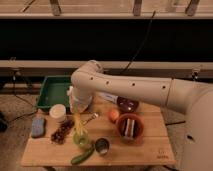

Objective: Place banana in plastic cup

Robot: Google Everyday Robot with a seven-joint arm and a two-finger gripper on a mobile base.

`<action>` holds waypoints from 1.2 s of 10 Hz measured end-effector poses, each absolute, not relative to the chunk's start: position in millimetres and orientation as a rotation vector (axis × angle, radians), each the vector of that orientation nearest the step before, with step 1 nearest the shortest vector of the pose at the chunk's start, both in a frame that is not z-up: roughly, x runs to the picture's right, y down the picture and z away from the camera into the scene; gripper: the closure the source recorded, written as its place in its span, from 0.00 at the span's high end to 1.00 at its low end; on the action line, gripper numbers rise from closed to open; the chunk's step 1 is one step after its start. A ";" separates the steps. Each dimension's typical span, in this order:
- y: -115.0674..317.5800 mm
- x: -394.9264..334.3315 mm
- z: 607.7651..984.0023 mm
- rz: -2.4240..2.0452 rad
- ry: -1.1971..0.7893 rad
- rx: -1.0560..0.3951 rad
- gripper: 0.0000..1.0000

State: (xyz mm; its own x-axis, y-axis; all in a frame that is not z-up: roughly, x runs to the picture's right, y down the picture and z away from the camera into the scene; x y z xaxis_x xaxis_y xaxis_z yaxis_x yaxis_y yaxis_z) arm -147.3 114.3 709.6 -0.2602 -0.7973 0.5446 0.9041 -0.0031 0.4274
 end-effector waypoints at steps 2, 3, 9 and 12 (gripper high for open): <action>125.5 -155.4 708.6 -1.622 -0.887 -0.171 0.00; 131.6 -158.0 710.0 -1.618 -0.902 -0.174 0.00; 166.0 -153.2 731.5 -1.588 -0.944 -0.184 0.36; 166.3 -147.3 734.7 -1.575 -0.937 -0.180 0.68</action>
State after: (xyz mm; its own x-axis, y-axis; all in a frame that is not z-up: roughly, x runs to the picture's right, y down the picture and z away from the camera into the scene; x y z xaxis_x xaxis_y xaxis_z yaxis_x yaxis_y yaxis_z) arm -147.3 166.3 734.7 -0.2553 -0.7610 0.5964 0.8871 0.0610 0.4575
